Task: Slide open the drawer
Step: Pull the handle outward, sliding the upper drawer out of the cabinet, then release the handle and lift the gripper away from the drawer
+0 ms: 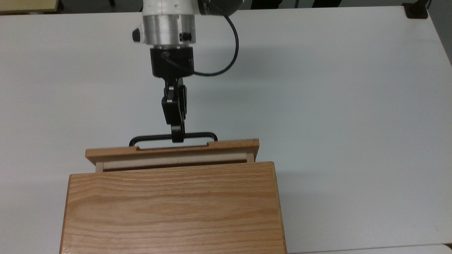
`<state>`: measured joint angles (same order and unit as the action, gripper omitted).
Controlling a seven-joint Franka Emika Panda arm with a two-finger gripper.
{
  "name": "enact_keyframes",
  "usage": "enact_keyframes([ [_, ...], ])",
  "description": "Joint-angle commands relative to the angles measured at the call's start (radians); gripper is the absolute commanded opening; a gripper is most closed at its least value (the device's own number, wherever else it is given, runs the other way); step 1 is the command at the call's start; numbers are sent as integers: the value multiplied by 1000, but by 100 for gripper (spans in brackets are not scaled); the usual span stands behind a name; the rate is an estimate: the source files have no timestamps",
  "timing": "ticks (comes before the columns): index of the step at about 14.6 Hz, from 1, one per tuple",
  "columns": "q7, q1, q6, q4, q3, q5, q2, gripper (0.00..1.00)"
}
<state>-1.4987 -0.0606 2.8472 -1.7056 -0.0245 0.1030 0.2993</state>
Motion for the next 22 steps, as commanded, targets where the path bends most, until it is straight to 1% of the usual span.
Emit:
enact_keyframes([
  [1,-43,11,-12,-239,-3,7,-178,16],
  [3,-43,18,-14,-310,-3,7,-233,16],
  [4,-45,24,-55,-339,-3,7,-267,18],
  [6,-45,28,-161,-341,-3,7,-295,18],
  [8,-45,39,-221,-339,-3,7,-318,18],
  [10,-45,45,-270,-332,-5,7,-328,28],
  [12,-41,59,-319,-319,-5,6,-344,30],
  [13,-41,62,-340,-313,-5,6,-347,38],
  [14,-41,67,-357,-302,-5,4,-351,50],
  [16,-41,74,-390,-281,-5,4,-353,62],
  [18,-37,74,-446,-249,-6,4,-355,91],
  [19,-32,74,-488,-224,-8,4,-361,100],
  [21,-26,76,-590,-172,-8,-2,-362,100],
  [22,-23,76,-670,-122,-9,-8,-361,100],
])
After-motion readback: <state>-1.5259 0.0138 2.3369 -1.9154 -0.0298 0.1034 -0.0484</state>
